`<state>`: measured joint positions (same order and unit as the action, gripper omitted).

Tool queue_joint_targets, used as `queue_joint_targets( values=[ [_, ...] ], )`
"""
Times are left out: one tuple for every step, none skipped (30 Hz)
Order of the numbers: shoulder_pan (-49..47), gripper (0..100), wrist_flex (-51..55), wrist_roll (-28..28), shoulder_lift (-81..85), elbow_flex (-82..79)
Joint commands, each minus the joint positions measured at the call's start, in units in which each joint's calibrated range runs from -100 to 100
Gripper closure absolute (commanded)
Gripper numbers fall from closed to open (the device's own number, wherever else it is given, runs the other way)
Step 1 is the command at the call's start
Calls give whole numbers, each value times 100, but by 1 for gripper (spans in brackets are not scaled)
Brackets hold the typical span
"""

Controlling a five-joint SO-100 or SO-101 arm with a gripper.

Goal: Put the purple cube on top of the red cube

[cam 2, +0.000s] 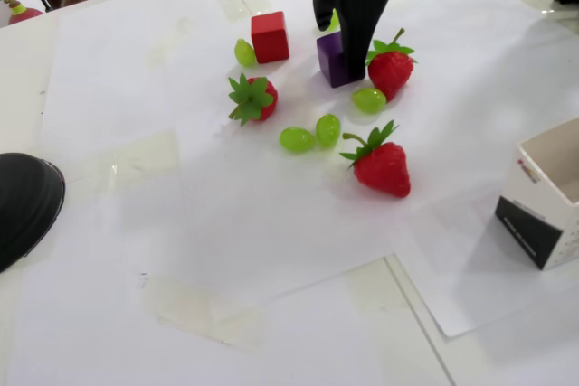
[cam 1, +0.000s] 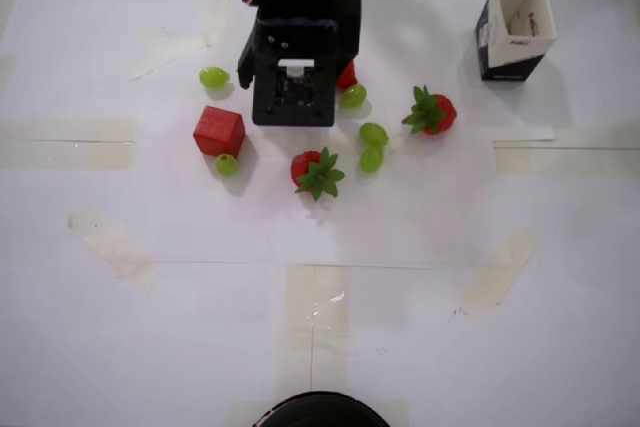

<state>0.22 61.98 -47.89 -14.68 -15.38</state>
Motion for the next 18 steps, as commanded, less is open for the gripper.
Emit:
queue_joint_targets(
  values=[
    [73,71,-160,44,40,-16],
    [73,72,-168,29,32,-16],
    [66,72,-168,20,23,-16],
    [58,72,-185,20,23,-16],
    [58,73,-201,20,14,-16],
    [51,73,-225,15,6,-16],
    [51,74,-258,15,-3,-34],
    [44,75,-266,0,-11,-34],
    [44,76,-266,-10,-11,-43],
    [44,77,-274,-10,-11,-62],
    [51,77,-274,-15,-11,-71],
    [58,78,-299,-20,-11,-98],
    [66,79,-323,-15,-11,-125],
    [66,79,-323,-20,-11,-134],
    [73,80,-323,-29,-11,-152],
    [73,81,-332,-34,-11,-162],
    [80,81,-332,-34,-11,-180],
    [80,81,-332,-44,-3,-198]
  ],
)
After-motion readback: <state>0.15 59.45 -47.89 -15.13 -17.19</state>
